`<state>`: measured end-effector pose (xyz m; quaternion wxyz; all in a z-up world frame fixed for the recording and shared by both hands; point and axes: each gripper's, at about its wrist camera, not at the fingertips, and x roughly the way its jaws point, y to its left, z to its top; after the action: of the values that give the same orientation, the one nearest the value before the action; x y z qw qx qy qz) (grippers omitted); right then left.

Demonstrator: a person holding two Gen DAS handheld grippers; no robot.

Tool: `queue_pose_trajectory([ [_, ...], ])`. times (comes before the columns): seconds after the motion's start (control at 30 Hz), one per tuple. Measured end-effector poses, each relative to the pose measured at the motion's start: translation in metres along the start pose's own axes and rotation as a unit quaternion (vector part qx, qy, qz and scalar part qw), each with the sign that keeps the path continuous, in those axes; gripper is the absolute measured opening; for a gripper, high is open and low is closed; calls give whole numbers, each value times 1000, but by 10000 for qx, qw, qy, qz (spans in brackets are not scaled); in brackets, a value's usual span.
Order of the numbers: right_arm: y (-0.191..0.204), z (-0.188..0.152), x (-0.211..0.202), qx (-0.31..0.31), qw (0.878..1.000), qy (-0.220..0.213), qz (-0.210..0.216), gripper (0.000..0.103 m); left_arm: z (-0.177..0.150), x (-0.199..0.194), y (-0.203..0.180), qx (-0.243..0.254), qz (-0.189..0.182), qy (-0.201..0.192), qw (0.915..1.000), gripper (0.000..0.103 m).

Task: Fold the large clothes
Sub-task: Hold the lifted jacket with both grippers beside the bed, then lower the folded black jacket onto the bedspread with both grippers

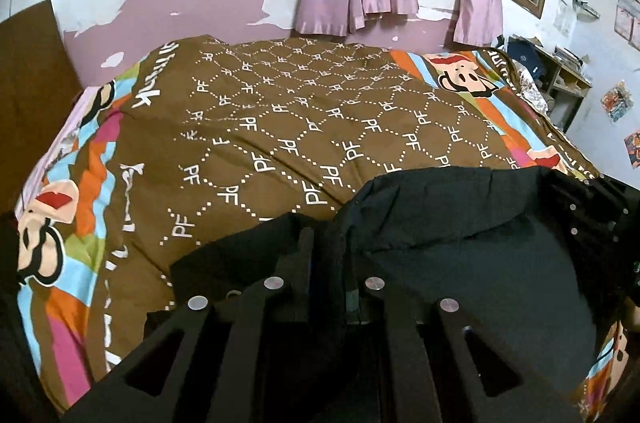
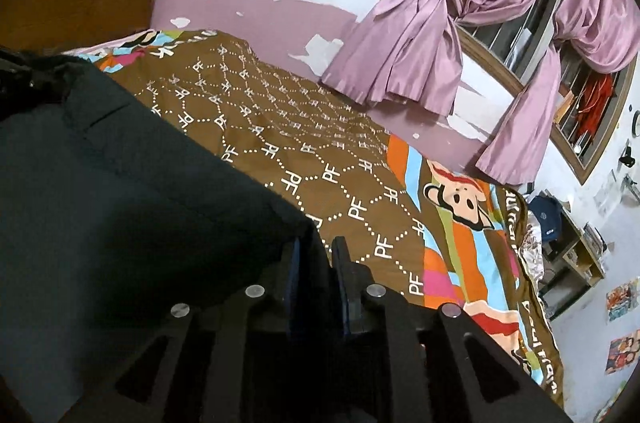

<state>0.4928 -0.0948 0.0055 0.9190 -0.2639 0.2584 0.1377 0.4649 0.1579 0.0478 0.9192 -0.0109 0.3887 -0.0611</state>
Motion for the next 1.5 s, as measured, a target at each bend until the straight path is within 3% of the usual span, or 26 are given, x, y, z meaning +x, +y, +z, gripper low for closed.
queue_pose_trajectory([
  [0.13, -4, 0, 6, 124, 9999, -62, 100, 25, -4, 6, 1, -30, 13, -64, 10000, 11],
  [0.2, -7, -1, 7, 200, 9996, -67, 162, 36, -5, 7, 2, -81, 20, -85, 9999, 16],
  [0.23, -8, -2, 5, 238, 9995, -88, 190, 46, -5, 7, 3, -105, 38, -100, 9999, 18],
  [0.27, -11, -3, 2, 299, 9992, -146, 215, 58, -4, 7, 3, -122, 61, -108, 9998, 24],
  [0.33, -15, -2, -4, 391, 9985, -291, 236, 67, -4, 4, 5, -195, 135, -161, 9996, 37],
  [0.4, -19, -2, -12, 445, 9976, -430, 317, 73, -4, -3, 9, -319, 209, -331, 9987, 59],
  [0.47, -21, -1, -22, 473, 9964, -553, 443, 82, -4, -11, 11, -457, 287, -534, 9971, 72],
  [0.57, -23, 0, -36, 505, 9944, -737, 568, 92, -5, -24, 17, -732, 248, -763, 9941, 78],
  [0.73, -28, 2, -64, 732, 9881, -960, 952, 94, -5, -49, 16, -824, 406, -1139, 9892, 78],
  [0.8, -34, -1, -71, 1028, 9808, -952, 1356, 95, -8, -66, 10, -807, 757, -1452, 9832, 79],
  [0.83, -37, -4, -75, 1253, 9739, -891, 1667, 96, -11, -73, 7, -794, 808, -1588, 9808, 81],
  [0.9, -36, -12, -77, 1568, 9631, -694, 2073, 96, -17, -85, -2, -731, 714, -1794, 9785, 95],
  [0.97, -29, -23, -78, 1696, 9568, -457, 2317, 96, -24, -92, -13, -609, 580, -1853, 9791, 97],
  [1.17, -4, -59, -92, 1435, 9529, -155, 2668, 96, -51, -84, -45, -187, -50, -1279, 9916, 97],
  [1.3, 10, -74, -92, 1102, 9608, 19, 2544, 96, -74, -70, -70, 256, -360, -894, 9950, 97],
  [1.5, 7, -71, -70, 1262, 9631, 73, 2376, 96, -85, -32, -92, 785, 86, -467, 9958, 97],
])
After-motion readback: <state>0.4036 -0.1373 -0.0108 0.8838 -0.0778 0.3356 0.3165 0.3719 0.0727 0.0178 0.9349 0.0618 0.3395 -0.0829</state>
